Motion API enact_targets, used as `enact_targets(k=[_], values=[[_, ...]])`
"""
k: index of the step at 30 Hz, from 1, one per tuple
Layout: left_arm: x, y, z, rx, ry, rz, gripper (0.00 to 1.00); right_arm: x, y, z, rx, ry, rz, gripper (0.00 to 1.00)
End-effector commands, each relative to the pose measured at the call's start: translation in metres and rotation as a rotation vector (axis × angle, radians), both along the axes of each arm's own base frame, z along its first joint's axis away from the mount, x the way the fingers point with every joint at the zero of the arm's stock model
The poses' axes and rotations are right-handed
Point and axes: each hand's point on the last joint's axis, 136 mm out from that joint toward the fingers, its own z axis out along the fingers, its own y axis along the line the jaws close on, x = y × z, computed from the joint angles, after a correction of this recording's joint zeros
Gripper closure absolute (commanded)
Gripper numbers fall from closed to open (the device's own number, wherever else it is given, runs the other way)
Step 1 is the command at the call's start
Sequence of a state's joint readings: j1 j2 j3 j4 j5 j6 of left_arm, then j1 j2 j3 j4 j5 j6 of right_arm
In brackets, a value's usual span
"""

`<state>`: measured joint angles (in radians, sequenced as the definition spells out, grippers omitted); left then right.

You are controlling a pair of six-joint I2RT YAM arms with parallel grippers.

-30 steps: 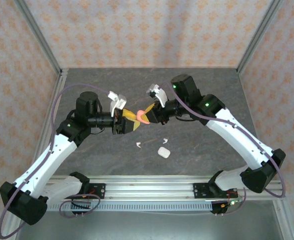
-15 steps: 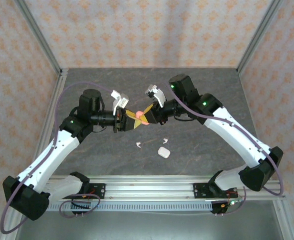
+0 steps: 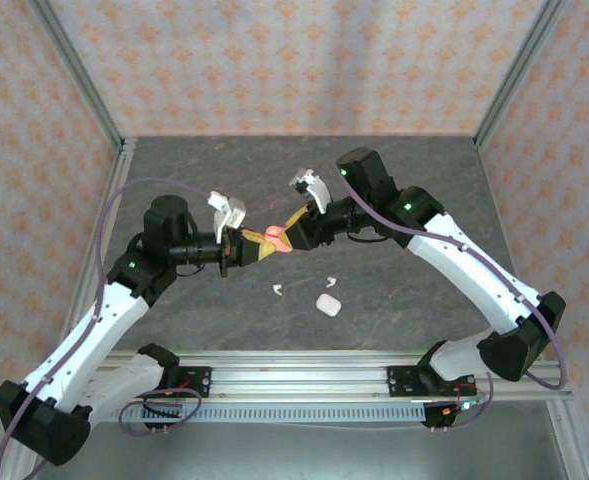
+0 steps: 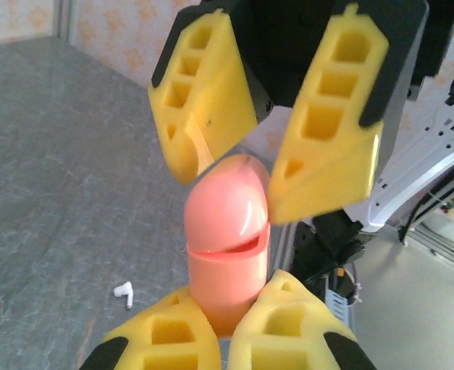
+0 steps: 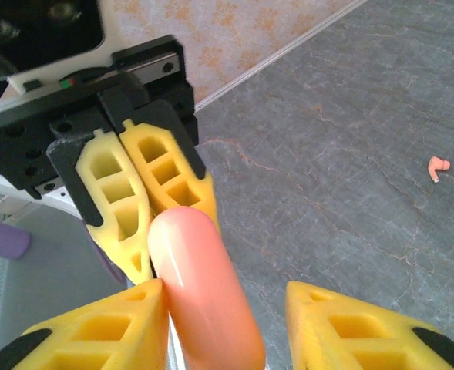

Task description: Insert wireless bluetooth earbuds into charging case

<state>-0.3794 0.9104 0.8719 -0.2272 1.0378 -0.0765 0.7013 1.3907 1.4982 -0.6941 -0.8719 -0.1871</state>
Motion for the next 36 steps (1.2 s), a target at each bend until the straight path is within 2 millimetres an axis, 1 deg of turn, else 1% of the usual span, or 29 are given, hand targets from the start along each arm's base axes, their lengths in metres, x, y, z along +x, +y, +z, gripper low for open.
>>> enact_targets(k=[1, 4, 7, 10, 11, 15, 17, 19, 21, 22, 23, 24, 26, 29, 33, 34, 36], values=[[-0.009, 0.004, 0.015, -0.017, -0.124, 0.006, 1.0, 0.02, -0.001, 0.004, 0.003, -0.007, -0.067, 0.57], [-0.015, 0.009, 0.008, -0.009, -0.136, 0.02, 1.0, 0.019, 0.005, 0.001, 0.011, 0.04, -0.05, 0.55], [-0.017, 0.015, 0.001, 0.015, -0.143, 0.06, 1.0, 0.019, 0.01, 0.0, 0.028, 0.068, -0.036, 0.53], [-0.013, 0.027, -0.008, 0.07, -0.153, 0.139, 1.0, 0.017, 0.011, 0.008, 0.061, 0.072, -0.039, 0.5], [-0.01, 0.032, -0.011, 0.096, -0.155, 0.176, 1.0, 0.018, 0.01, 0.014, 0.078, 0.069, -0.053, 0.49], [0.002, 0.052, -0.027, 0.17, -0.156, 0.315, 1.0, 0.033, 0.003, 0.028, 0.096, 0.061, -0.187, 0.44], [0.005, 0.06, -0.032, 0.184, -0.166, 0.371, 1.0, 0.047, -0.002, 0.023, 0.069, 0.076, -0.29, 0.42], [0.008, 0.069, -0.037, 0.2, -0.173, 0.428, 1.0, 0.066, -0.009, 0.006, 0.012, 0.096, -0.409, 0.4], [0.011, 0.081, -0.044, 0.229, -0.176, 0.498, 1.0, 0.09, -0.02, -0.027, -0.104, 0.132, -0.559, 0.41], [0.012, 0.086, -0.045, 0.241, -0.178, 0.525, 1.0, 0.099, -0.024, -0.042, -0.158, 0.151, -0.609, 0.43], [0.012, 0.091, -0.047, 0.253, -0.18, 0.551, 1.0, 0.107, -0.025, -0.059, -0.225, 0.175, -0.644, 0.46], [0.011, 0.095, -0.047, 0.261, -0.18, 0.568, 1.0, 0.112, -0.025, -0.071, -0.275, 0.19, -0.664, 0.48], [0.01, 0.104, -0.048, 0.279, -0.183, 0.615, 1.0, 0.122, -0.022, -0.099, -0.405, 0.199, -0.698, 0.49], [0.006, 0.115, -0.045, 0.283, -0.197, 0.664, 1.0, 0.137, -0.002, -0.123, -0.518, 0.167, -0.691, 0.49], [0.002, 0.124, -0.042, 0.272, -0.209, 0.708, 1.0, 0.158, 0.037, -0.15, -0.559, 0.155, -0.642, 0.51], [0.001, 0.125, -0.041, 0.266, -0.209, 0.716, 1.0, 0.164, 0.048, -0.157, -0.561, 0.153, -0.63, 0.52], [0.001, 0.125, -0.041, 0.25, -0.207, 0.72, 1.0, 0.175, 0.069, -0.171, -0.55, 0.157, -0.594, 0.6]])
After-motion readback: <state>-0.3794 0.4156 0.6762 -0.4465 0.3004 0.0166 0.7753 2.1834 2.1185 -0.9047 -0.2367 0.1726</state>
